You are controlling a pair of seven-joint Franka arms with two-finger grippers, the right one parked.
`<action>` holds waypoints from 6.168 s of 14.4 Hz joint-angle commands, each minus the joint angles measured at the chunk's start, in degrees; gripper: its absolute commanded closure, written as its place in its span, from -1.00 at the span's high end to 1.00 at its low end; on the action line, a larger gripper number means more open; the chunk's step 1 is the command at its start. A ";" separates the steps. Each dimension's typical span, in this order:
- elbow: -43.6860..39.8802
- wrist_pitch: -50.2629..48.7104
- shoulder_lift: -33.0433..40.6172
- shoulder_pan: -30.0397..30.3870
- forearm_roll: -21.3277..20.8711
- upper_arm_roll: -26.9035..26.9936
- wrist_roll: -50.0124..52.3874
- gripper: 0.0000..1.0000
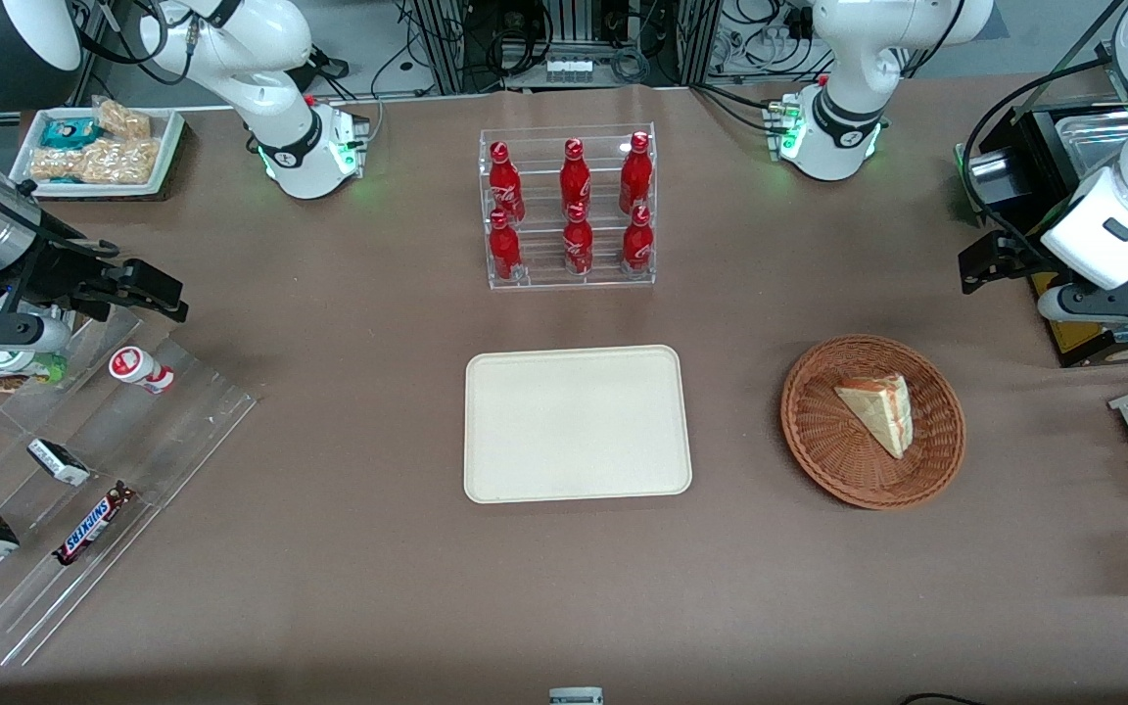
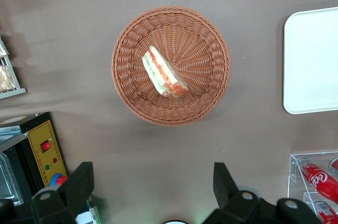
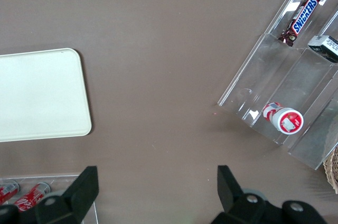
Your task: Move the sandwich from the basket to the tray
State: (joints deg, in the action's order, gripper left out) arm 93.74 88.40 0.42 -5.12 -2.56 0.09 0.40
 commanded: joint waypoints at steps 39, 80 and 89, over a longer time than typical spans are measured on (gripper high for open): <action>35.37 55.84 -13.87 0.29 0.19 1.40 49.61 -0.82; -0.05 22.38 -11.16 -31.63 -0.08 1.23 52.25 1.00; 2.41 13.48 -8.25 -12.48 0.54 1.32 31.98 1.00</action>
State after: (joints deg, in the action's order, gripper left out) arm 95.49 104.59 -9.87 -21.87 -2.55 2.08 38.53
